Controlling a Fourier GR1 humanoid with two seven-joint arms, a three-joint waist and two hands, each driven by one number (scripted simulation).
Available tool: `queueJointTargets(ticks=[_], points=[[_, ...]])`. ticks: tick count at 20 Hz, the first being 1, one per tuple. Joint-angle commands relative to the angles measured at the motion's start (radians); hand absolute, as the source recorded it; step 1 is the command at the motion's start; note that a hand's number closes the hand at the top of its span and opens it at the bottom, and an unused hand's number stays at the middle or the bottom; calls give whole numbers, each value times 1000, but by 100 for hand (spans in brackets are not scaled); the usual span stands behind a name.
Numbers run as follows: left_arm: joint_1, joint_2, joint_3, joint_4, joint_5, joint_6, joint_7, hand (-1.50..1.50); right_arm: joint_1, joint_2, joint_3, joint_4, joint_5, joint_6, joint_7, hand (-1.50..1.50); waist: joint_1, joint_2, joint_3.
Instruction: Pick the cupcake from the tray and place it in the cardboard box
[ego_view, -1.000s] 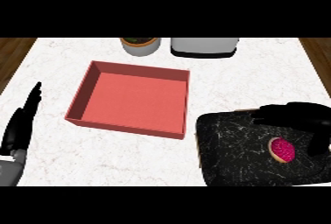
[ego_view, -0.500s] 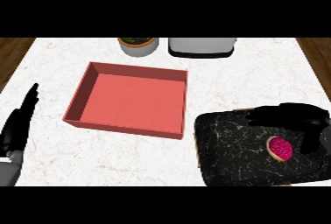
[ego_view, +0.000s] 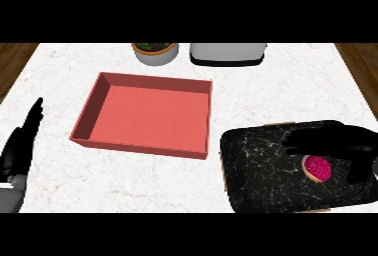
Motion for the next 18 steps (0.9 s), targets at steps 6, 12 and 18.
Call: queueJointTargets(ticks=[6,12,18], points=[[-22,-9,50,16,-24,-40,1,0,45,-49,-6,-99,72,73,-38,-150,-1,0,0],[23,-25,61,-37,-44,-59,-8,0,34,86,9,-3,162,70,54,-150,8,2,0],[17,-33,70,-56,-76,-61,43,0,107,155,-99,-12,139,-135,44,150,2,1,1]])
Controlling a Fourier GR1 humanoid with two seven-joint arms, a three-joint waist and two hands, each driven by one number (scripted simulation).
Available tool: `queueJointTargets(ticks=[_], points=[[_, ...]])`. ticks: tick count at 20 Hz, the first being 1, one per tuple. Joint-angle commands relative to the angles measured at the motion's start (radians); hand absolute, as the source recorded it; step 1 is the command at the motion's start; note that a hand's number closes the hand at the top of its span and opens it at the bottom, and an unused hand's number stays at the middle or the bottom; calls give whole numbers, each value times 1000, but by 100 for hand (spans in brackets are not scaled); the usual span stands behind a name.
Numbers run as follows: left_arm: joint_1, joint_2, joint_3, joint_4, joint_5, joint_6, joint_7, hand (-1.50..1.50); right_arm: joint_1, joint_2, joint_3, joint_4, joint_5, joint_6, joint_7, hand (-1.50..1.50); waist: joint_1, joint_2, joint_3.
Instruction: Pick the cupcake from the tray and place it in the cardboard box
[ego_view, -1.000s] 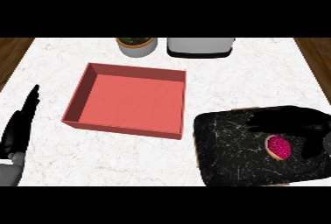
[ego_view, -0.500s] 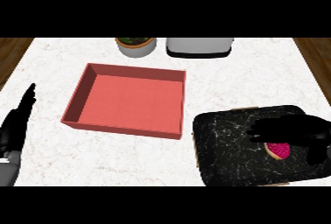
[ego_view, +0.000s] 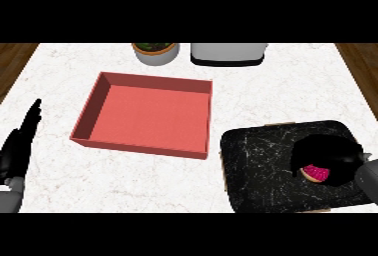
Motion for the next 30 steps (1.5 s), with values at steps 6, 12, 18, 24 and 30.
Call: queueJointTargets(ticks=[6,12,18,24,30], points=[[-30,-24,29,39,-35,-3,-17,0,-19,108,-134,68,4,-150,-69,150,1,2,2],[52,-3,58,23,-15,18,18,0,153,242,-317,101,-94,-171,566,150,-156,-38,-6],[93,22,93,36,-15,35,25,0,225,332,-433,60,-103,-364,883,150,-209,-70,-19],[105,21,95,30,-14,34,18,0,191,439,-431,-111,15,-578,1114,150,-177,-77,-22],[92,9,75,14,-12,18,8,0,153,607,-321,-243,215,-654,1362,150,-120,-54,-18]])
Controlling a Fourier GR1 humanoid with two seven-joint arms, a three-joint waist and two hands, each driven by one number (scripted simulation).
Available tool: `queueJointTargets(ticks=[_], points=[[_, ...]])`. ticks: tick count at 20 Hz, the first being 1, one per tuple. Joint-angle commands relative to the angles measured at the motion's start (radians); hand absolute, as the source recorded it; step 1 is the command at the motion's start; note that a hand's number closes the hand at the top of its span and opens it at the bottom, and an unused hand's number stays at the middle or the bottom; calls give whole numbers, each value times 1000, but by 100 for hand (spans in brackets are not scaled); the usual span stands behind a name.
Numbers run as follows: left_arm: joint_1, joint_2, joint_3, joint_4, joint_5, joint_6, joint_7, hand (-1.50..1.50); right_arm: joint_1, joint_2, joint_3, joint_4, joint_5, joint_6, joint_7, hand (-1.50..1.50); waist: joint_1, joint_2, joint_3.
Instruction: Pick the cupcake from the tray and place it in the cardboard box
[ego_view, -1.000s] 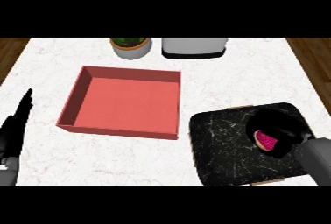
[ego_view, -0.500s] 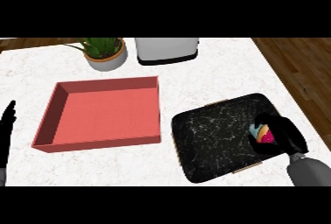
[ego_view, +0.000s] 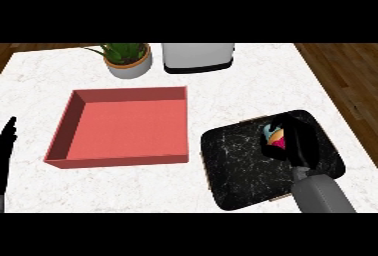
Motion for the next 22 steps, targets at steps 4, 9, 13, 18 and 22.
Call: queueJointTargets(ticks=[4,9,13,18,22], points=[[-14,-12,-27,-16,-7,-16,-13,0,-69,226,131,-145,259,-41,359,150,66,24,7],[-54,-23,-51,-31,-5,-38,-11,0,-227,231,234,-233,348,32,703,150,132,39,12],[-85,-26,-67,-55,-1,-60,8,0,-407,232,301,-251,395,138,1007,150,180,51,17],[-138,-41,-93,-36,-28,-61,-2,0,-608,232,310,-140,334,134,1201,150,212,73,19],[-151,-48,-92,-18,-31,-63,-20,0,-720,232,263,-9,262,92,1205,150,232,83,19]])
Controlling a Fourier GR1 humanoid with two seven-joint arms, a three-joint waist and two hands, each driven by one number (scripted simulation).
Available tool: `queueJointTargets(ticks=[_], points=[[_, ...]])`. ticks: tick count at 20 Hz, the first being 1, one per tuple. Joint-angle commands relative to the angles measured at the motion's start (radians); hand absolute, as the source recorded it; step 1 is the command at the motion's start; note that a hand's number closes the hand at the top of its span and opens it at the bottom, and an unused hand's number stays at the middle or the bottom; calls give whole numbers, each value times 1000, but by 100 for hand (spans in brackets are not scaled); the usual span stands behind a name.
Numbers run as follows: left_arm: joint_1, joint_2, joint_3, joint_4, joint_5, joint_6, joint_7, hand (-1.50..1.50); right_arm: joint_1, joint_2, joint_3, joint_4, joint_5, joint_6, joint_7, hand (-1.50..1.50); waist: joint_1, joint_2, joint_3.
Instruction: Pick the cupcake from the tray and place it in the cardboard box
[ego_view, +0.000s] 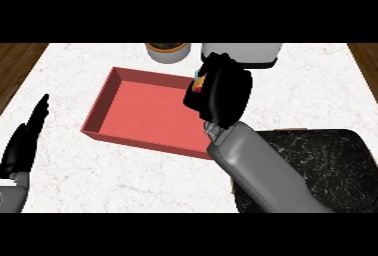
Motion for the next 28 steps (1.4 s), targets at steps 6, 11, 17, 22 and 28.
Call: queueJointTargets(ticks=[6,11,17,22,28], points=[[-72,-32,-19,26,-16,2,11,0,-202,12,-110,340,-105,-156,161,150,36,26,1],[-85,-27,-29,6,-30,-2,23,0,-198,12,-172,447,-140,-239,182,150,51,28,3],[-70,-12,-17,25,-23,-24,-14,0,-213,12,-243,559,-249,-369,88,-150,64,27,3],[-101,-43,-29,26,-30,-11,15,0,-230,12,-210,650,-259,-532,-11,-150,52,25,3],[-75,-34,-16,55,-37,-8,-8,0,-319,12,-215,691,-174,-708,-1,-150,27,15,2]])
